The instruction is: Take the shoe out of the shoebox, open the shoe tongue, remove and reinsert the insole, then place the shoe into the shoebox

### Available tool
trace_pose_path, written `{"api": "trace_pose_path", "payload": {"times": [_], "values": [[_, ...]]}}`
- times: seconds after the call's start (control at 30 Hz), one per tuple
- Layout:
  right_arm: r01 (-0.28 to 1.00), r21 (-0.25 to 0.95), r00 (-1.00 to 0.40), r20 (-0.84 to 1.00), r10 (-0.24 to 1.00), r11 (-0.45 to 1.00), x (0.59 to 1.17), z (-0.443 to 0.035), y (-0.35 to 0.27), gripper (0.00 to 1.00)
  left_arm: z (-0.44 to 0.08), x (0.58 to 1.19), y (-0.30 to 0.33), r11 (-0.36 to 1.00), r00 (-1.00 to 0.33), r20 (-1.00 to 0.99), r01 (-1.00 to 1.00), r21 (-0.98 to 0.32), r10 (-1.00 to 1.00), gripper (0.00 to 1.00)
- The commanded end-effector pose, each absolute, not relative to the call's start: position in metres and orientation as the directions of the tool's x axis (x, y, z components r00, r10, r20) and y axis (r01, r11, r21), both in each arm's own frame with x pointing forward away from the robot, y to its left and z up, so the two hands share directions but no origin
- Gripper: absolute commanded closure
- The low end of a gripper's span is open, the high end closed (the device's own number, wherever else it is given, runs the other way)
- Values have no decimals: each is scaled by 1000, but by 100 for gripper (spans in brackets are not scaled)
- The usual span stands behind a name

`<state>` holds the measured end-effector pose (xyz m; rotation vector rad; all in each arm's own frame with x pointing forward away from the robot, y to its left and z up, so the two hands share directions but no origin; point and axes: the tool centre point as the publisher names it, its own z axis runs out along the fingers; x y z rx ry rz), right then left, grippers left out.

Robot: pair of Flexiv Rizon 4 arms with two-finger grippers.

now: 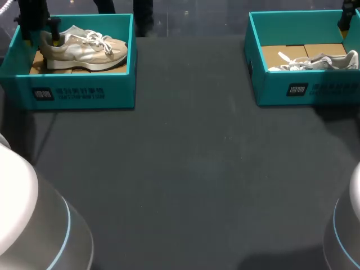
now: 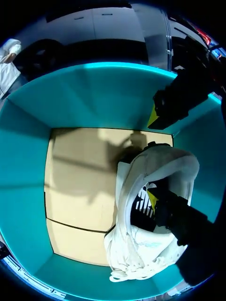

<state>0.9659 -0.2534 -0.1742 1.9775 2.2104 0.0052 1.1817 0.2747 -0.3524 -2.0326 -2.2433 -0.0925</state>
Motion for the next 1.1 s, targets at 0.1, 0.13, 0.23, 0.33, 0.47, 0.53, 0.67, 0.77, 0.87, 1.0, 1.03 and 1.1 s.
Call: {"api": "trace_pose_path", "payload": {"times": [0.1,0.13,0.23,0.33,0.47,0.53,0.67,0.77,0.87,1.0,1.03,1.1], "values": [[986,120,-102,-129,986,118,965,-174,-253,0,-365,1193,276,94,-88,125,995,-45,988,31],[986,120,-102,-129,986,118,965,-174,-253,0,-365,1192,276,91,-85,125,995,-47,988,30],[986,120,-102,-129,986,118,965,-174,-253,0,-367,1191,277,78,-71,125,996,-46,990,30],[986,120,-102,-129,986,118,965,-174,-253,0,-369,1187,277,61,-56,125,997,-39,991,30],[986,120,-102,-129,986,118,965,-174,-253,0,-371,1184,278,48,-43,120,998,-36,992,31],[986,120,-102,-129,986,118,965,-174,-253,0,-372,1183,279,45,-41,117,998,-34,992,33],[986,120,-102,-129,986,118,965,-174,-253,0,-372,1182,279,39,-36,112,999,-24,993,36],[986,120,-102,-129,986,118,965,-174,-253,0,-372,1181,280,35,-34,115,999,-12,993,46],[986,120,-102,-129,986,118,965,-174,-253,0,-372,1181,280,43,-42,117,999,2,992,53],[986,120,-102,-129,986,118,965,-174,-253,0,-373,1178,279,35,-37,124,999,17,992,67],[986,120,-102,-129,986,118,965,-174,-253,0,-373,1177,279,31,-33,127,999,21,991,72],[986,120,-102,-129,986,118,965,-174,-253,0,-373,1176,279,23,-26,131,999,28,991,82]]}}
